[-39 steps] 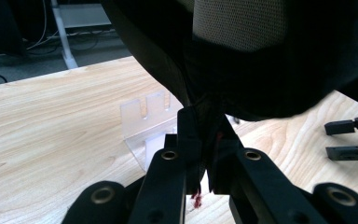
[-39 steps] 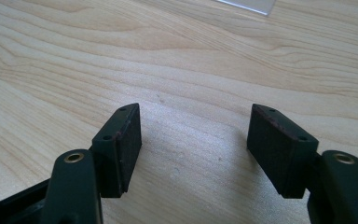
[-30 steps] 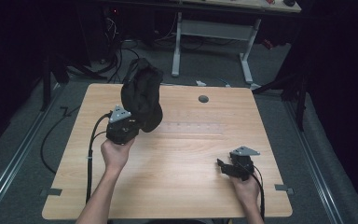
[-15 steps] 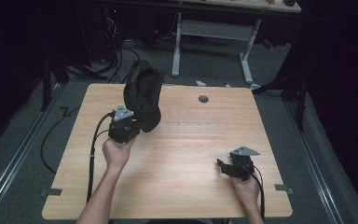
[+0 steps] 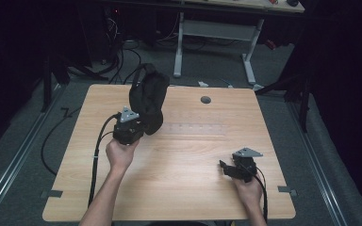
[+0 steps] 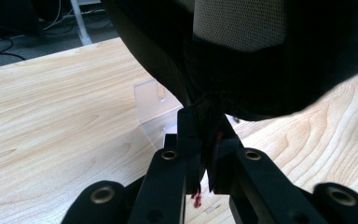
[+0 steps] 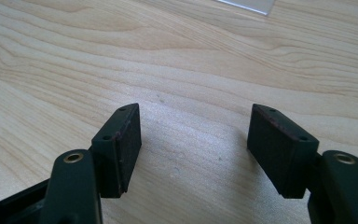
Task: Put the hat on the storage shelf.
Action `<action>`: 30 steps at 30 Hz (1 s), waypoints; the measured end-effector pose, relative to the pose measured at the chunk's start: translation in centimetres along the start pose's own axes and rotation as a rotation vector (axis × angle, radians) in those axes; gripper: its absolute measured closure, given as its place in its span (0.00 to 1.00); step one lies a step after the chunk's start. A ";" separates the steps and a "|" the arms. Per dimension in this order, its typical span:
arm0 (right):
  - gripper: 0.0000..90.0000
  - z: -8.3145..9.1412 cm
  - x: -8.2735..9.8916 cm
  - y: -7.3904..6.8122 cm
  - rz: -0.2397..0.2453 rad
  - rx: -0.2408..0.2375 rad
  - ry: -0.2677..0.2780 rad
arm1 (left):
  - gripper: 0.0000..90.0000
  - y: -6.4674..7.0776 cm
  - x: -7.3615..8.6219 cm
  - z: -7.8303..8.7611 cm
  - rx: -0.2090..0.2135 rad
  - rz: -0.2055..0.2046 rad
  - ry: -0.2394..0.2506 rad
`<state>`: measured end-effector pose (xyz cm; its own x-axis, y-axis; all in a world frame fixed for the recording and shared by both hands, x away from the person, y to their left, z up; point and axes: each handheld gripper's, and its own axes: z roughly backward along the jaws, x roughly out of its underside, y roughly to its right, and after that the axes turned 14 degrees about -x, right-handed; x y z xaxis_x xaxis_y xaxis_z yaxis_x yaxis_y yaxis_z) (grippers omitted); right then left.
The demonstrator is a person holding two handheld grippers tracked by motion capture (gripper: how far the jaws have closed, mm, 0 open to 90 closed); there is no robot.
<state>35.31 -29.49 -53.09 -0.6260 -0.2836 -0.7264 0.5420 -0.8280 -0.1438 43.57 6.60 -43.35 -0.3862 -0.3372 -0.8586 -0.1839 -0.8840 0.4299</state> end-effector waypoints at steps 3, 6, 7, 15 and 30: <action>0.39 0.0 0.0 0.0 0.000 0.000 0.000 | 0.95 0.0 0.2 -0.2 -0.005 -0.007 -0.008; 0.39 0.0 0.0 0.0 0.000 0.000 0.000 | 0.95 0.0 0.4 -0.4 -0.006 -0.012 -0.013; 0.39 0.0 0.0 0.0 -0.001 0.000 0.000 | 0.95 0.0 0.5 -0.5 -0.007 -0.011 -0.015; 0.39 0.0 0.0 0.0 -0.004 0.000 0.000 | 0.95 -0.2 1.0 -0.8 -0.008 -0.011 -0.032; 0.39 0.0 0.0 0.0 0.000 0.000 0.000 | 0.94 -0.5 1.7 -1.0 -0.014 -0.006 -0.051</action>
<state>35.31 -29.49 -53.09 -0.6261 -0.2835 -0.7263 0.5419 -0.8280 -0.1439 43.96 6.16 -45.33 -0.4311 -0.3149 -0.8455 -0.1739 -0.8905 0.4204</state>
